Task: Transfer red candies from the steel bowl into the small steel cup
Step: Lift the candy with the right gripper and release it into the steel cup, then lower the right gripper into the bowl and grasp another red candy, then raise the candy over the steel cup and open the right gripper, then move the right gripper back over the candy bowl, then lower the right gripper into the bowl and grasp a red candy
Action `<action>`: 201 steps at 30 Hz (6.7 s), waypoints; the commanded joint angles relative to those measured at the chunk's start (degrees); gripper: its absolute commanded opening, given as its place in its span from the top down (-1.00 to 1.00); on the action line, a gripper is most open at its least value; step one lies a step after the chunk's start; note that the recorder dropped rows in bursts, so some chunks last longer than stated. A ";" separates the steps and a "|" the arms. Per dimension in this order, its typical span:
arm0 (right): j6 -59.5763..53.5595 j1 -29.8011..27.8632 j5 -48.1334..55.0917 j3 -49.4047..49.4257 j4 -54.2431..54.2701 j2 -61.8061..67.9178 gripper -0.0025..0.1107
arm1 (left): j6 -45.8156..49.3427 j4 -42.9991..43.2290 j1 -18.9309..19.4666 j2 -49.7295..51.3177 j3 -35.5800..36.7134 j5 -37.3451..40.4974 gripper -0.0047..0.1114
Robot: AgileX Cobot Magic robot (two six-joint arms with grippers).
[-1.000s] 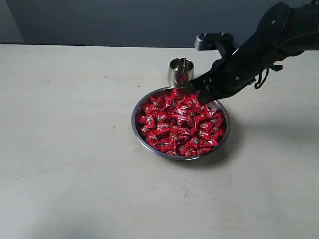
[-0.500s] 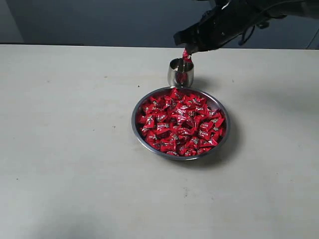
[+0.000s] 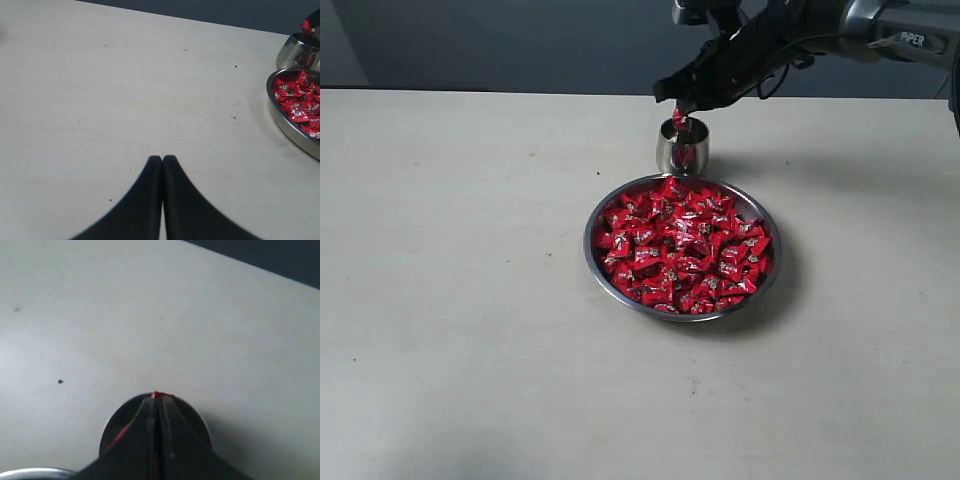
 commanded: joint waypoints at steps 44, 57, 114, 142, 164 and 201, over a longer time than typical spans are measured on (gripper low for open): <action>1.07 4.93 15.05 23.33 -3.33 -9.27 0.96 | -0.09 -0.03 0.19 -0.22 -0.01 -0.30 0.91; 1.28 2.62 12.11 23.33 -3.11 -22.53 0.97 | -0.09 -0.03 0.19 -0.22 -0.01 -0.30 0.91; -5.28 -6.43 8.46 -3.36 14.93 1.30 0.29 | -0.09 -0.03 0.19 -0.22 -0.01 -0.30 0.91; -2.90 -6.43 23.31 -3.80 14.73 -6.02 0.36 | -0.09 -0.03 0.19 -0.22 -0.01 -0.30 0.91; -3.44 -6.32 25.27 -0.67 17.58 -12.67 0.97 | -0.09 -0.03 0.19 -0.22 -0.01 -0.30 0.91; -13.48 -6.32 13.07 44.42 11.97 -36.17 0.91 | -0.09 -0.03 0.19 -0.22 -0.01 -0.30 0.91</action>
